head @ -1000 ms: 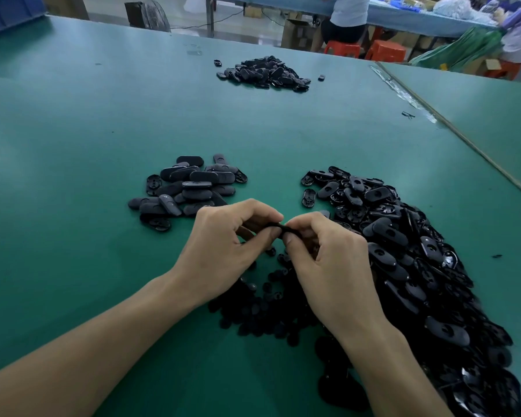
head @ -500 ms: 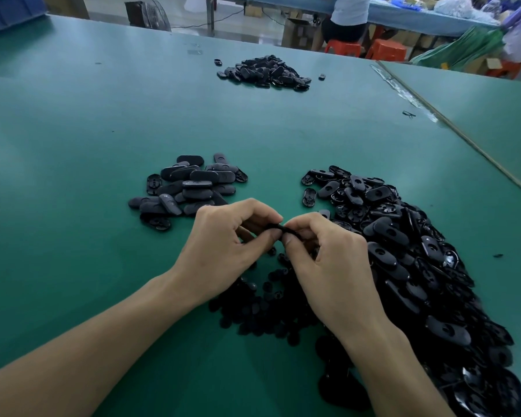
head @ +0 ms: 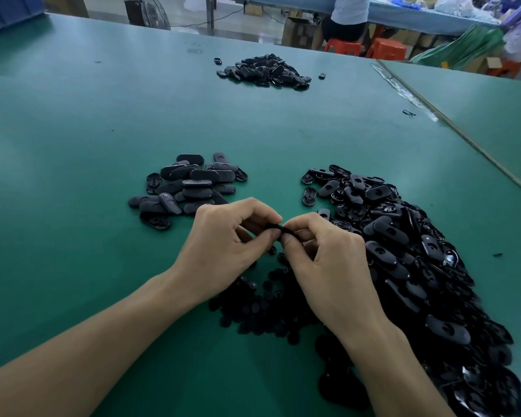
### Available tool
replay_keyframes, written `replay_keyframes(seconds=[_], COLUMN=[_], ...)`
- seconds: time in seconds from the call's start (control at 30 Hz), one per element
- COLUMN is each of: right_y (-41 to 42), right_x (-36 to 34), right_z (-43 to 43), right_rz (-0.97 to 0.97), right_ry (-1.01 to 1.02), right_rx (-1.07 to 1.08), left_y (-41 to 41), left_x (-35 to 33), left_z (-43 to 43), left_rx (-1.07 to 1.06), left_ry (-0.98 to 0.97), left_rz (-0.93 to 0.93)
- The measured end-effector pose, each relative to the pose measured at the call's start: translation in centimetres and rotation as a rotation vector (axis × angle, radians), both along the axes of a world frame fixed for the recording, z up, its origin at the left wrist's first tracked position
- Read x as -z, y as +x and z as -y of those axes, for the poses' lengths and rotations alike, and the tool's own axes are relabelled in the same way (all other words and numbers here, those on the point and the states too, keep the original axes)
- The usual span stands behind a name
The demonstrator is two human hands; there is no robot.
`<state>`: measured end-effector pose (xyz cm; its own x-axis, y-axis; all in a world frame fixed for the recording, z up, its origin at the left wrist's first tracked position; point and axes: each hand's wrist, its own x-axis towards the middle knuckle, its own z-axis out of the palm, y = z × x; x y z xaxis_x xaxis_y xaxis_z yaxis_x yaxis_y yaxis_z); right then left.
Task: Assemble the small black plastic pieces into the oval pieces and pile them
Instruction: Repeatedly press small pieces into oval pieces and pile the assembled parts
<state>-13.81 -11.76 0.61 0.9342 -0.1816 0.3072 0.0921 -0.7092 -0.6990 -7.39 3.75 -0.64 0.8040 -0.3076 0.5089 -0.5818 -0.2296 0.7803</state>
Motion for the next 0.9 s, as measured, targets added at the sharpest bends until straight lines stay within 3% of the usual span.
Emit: replay_keyframes(seconds=[0.57, 0.73, 0.9], right_y=[0.0, -0.3, -0.8], right_x=[-0.4, -1.0, -1.4], right_z=[-0.3, 0.0, 0.4], right_rz=[-0.023, 0.031, -0.287], right_ry=[-0.015, -0.272, -0.484], right_rx=[0.015, 0.230, 0.317], left_y=[-0.2, -0.1, 0.2], left_x=[-0.3, -0.4, -0.6], left_z=[-0.1, 0.0, -0.2], left_rx=[-0.004, -0.098, -0.189], left_ry=[0.013, -0.049, -0.116], left_rz=[0.012, -0.044, -0.084])
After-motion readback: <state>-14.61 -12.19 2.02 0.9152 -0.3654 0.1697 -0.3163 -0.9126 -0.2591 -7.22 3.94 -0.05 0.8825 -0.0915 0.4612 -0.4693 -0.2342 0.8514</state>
